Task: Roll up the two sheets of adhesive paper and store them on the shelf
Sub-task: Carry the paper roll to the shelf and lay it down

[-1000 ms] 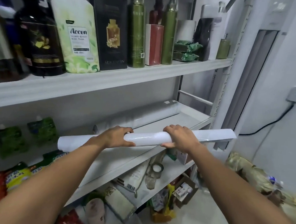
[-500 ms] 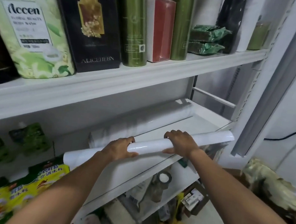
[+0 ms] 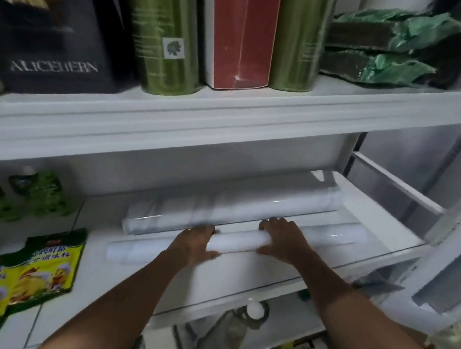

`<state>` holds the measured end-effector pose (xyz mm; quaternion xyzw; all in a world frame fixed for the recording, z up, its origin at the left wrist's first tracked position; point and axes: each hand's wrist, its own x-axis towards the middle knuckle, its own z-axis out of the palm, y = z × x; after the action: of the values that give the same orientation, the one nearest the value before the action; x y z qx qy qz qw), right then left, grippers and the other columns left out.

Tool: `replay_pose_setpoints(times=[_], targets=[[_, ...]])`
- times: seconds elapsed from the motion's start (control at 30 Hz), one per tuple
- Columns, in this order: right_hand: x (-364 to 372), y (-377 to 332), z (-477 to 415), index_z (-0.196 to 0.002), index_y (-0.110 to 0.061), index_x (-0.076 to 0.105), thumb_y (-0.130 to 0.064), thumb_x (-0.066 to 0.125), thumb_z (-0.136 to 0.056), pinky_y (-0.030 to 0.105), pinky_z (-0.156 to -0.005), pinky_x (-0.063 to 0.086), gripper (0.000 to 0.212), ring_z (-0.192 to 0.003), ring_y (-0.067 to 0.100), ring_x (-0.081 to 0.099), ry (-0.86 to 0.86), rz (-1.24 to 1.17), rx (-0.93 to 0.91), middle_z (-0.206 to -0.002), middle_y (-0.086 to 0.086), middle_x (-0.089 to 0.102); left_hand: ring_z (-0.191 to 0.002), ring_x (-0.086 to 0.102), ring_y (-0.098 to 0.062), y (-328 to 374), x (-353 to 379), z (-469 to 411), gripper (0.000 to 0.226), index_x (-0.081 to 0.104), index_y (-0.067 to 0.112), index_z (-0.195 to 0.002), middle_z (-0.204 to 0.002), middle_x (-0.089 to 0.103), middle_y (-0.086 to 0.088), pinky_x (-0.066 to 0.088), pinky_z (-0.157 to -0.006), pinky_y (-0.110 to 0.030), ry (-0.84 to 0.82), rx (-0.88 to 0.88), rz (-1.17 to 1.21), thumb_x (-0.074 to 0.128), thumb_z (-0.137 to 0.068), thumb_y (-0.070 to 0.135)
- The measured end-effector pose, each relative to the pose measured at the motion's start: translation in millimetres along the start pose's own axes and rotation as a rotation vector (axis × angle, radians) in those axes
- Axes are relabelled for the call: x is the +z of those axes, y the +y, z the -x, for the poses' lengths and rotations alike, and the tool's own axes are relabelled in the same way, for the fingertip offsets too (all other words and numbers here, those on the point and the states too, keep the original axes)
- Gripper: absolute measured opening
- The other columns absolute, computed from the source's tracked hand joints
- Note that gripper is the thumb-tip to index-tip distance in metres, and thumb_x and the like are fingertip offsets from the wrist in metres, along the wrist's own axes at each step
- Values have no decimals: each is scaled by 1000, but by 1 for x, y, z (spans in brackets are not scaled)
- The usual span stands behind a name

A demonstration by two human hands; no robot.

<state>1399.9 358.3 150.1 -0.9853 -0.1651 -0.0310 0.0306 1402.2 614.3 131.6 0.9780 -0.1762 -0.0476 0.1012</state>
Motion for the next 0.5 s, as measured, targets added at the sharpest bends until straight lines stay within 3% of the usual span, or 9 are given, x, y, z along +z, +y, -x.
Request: replay_pose_setpoints(times=[0.17,0.5], targets=[[21,35,-17,-117,-24,51,-56,70,-68,33,-89,33,62,-110,20,48,-4,-94,-29,-117,-3,54,-126,38,-18,18,13,-24,63,38,24,-135,-138,40,1,30,-104,-29,80,-12,-48,59,-81,47],[25,55,-35,-129,-22,50,-55,76,-59,30,-96,29,81,-112,21,46,89,-185,-176,-121,-1,54,-114,47,-23,34,18,-22,65,45,19,-126,-123,50,-1,36,-95,-34,300,11,-142,66,-71,45]])
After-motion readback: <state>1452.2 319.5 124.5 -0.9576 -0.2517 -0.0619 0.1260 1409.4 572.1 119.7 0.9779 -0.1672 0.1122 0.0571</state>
